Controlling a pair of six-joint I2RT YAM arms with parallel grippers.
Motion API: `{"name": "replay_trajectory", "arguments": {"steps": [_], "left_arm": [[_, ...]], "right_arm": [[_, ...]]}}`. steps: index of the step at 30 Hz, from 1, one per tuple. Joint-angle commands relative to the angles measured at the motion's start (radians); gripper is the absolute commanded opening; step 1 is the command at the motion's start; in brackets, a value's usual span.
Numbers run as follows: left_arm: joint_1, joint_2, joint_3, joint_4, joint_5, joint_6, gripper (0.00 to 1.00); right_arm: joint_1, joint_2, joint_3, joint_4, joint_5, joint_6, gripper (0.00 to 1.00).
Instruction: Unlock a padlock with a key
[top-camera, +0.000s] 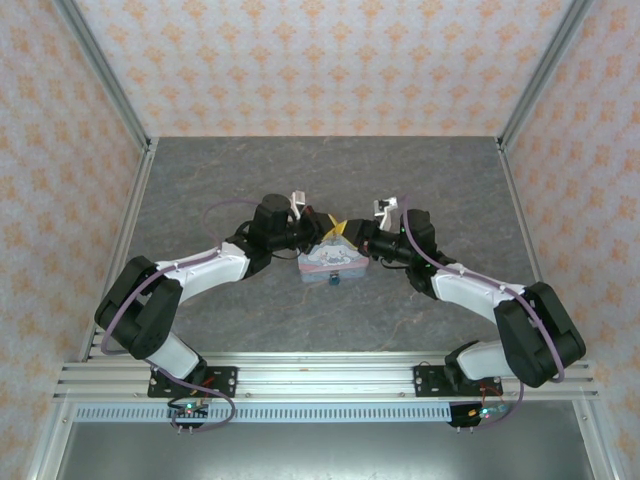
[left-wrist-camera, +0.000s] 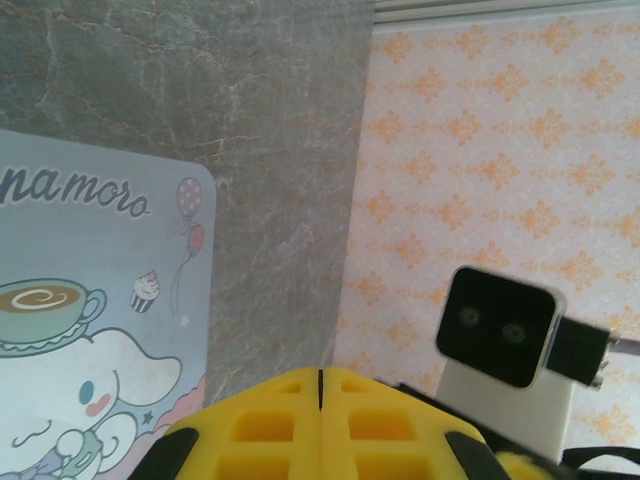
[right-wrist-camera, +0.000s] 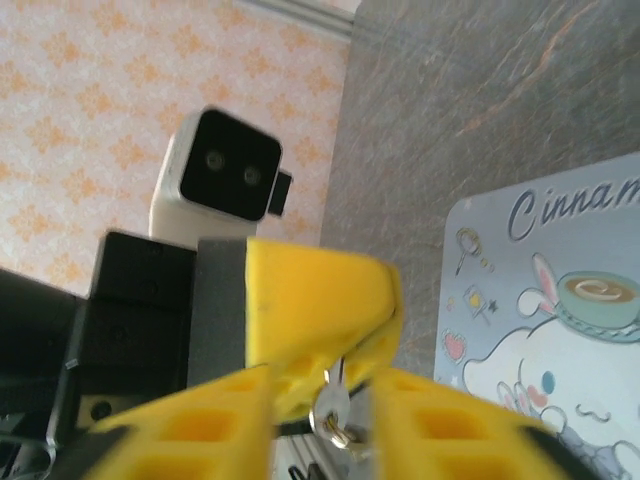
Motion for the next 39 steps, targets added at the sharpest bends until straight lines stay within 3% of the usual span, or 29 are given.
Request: {"name": "replay_trajectory", "arguments": {"steps": [1, 9, 15, 20, 25, 32, 39], "left_arm": [[-0.011, -0.021, 0.034, -0.066, -0.033, 0.053, 0.0], [-0.008, -0.026, 0.098, -0.184, -0.077, 0.16, 0.0], [-0.009, -0.02, 0.126, -0.2, -0.102, 0.176, 0.0], [-0.008, -0.012, 0.148, -0.197, -0.117, 0.156, 0.0], [-0.008, -0.006, 0.187, -0.273, -0.139, 0.138, 0.0], [-0.009, -0.008, 0.192, -0.27, -0.138, 0.106, 0.0], [-0.008, -0.023, 0.149, -0.169, -0.167, 0.1, 0.0]], "right_arm": [[-0.037, -0.059, -0.012, 0.022, 0.044, 0.009, 0.51], [-0.064, -0.262, -0.062, -0.258, 0.244, -0.045, 0.6], [-0.045, -0.271, -0.091, -0.162, 0.253, 0.035, 0.61], [0.032, -0.199, -0.109, -0.007, 0.293, 0.141, 0.6], [0.113, -0.171, -0.046, -0.081, 0.307, 0.039, 0.57], [0.119, -0.133, -0.024, -0.08, 0.309, 0.012, 0.52], [0.12, -0.086, -0.061, 0.114, 0.333, 0.208, 0.54]]}}
